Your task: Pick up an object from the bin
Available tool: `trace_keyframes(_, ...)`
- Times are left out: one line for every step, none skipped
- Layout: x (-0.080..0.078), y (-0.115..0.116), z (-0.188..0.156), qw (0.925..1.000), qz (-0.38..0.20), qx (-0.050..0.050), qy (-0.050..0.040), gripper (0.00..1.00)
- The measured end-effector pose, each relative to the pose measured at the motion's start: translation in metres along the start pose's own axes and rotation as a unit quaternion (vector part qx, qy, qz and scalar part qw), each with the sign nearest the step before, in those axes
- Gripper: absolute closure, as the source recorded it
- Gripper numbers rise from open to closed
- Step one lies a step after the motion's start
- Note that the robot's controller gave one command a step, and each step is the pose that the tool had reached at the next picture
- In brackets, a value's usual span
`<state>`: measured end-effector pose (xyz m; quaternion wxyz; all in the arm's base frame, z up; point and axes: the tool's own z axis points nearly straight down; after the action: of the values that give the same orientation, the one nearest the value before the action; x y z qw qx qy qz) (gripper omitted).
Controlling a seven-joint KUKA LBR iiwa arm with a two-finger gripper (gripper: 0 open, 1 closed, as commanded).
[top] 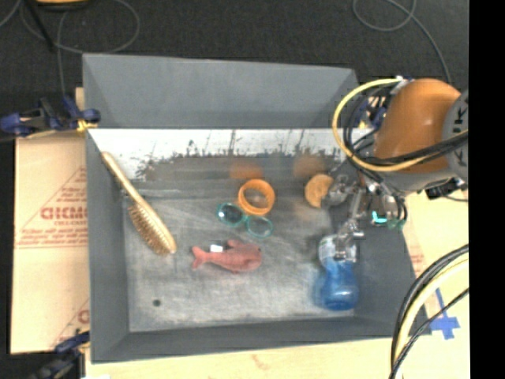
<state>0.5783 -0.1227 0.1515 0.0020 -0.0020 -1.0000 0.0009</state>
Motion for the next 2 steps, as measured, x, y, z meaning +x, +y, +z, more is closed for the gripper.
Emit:
trace_keyframes(-0.002,0.0,-0.005,1.0,-0.001,0.001,-0.004,0.0)
trace_keyframes(0.01,-0.015,0.03,0.999,-0.044,0.001,-0.0072,0.0)
